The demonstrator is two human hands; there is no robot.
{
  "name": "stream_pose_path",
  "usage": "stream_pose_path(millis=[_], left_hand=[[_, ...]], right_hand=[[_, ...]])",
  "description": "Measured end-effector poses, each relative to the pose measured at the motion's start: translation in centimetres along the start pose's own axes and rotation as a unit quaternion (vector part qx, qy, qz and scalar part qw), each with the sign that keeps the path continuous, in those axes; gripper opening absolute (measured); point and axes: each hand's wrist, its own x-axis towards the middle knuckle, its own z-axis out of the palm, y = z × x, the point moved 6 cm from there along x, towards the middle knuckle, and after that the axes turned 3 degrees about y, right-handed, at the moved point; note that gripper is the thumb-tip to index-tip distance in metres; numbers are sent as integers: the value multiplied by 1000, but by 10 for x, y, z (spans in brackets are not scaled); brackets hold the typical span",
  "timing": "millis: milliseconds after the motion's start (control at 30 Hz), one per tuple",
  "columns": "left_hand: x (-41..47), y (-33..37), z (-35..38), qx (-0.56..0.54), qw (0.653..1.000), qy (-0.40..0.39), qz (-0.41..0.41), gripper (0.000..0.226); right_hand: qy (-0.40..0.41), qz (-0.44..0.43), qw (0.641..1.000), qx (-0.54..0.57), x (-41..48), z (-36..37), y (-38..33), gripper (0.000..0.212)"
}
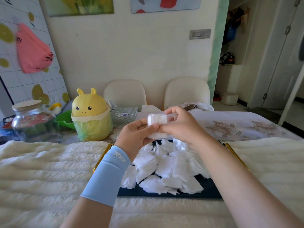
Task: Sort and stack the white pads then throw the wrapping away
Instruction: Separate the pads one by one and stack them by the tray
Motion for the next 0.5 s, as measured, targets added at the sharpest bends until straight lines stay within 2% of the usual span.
stream_pose_path(millis=[100, 300, 400, 500], left_hand=[[-1, 1, 1, 12, 1000, -23, 0, 31], [-1, 1, 2, 37, 999, -20, 3, 26], [-2, 1, 5, 90, 995, -32, 18, 34], [10, 9, 5, 198, 980, -10, 28, 50]], right_hand=[[-73, 5, 996, 41, -3, -1, -1, 56], [-109, -19, 992, 54, -1, -6, 2, 26], [-118, -18, 991, 57, -1, -8, 5, 17], [-162, -2, 986, 23, 2, -13, 2, 18]])
